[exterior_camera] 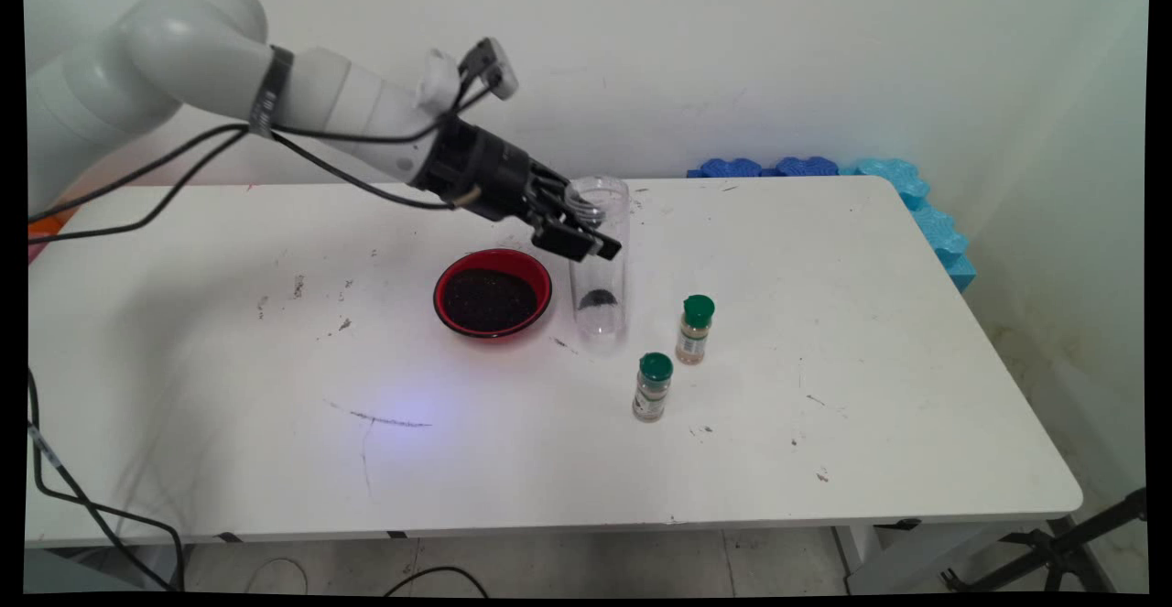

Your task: Place the picked object on the table

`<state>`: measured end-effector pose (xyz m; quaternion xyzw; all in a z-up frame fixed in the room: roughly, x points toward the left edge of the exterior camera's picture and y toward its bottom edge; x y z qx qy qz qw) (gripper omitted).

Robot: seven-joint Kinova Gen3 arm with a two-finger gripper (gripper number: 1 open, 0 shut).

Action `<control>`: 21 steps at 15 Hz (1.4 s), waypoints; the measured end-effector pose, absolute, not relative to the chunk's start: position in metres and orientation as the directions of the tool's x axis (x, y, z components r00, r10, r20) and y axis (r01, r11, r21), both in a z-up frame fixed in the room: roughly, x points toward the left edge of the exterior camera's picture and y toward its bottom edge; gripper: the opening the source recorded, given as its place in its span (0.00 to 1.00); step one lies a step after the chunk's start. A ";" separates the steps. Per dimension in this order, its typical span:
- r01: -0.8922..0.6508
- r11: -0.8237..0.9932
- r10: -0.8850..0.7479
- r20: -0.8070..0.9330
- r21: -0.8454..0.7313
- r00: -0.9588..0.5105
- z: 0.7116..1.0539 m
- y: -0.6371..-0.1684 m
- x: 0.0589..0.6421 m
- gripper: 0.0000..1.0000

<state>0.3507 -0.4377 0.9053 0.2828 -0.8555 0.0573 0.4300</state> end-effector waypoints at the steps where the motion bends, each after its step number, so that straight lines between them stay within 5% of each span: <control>1: -0.531 0.836 -0.428 0.767 0.135 -0.479 0.901 -0.437 0.346 0.00; 19: -0.544 0.834 -0.414 0.751 0.086 -0.515 0.839 -0.433 0.313 0.00; 20: -0.546 0.834 -0.414 0.751 0.087 -0.513 0.838 -0.433 0.313 1.00; 21: -0.547 0.833 -0.415 0.752 0.087 -0.512 0.837 -0.433 0.313 1.00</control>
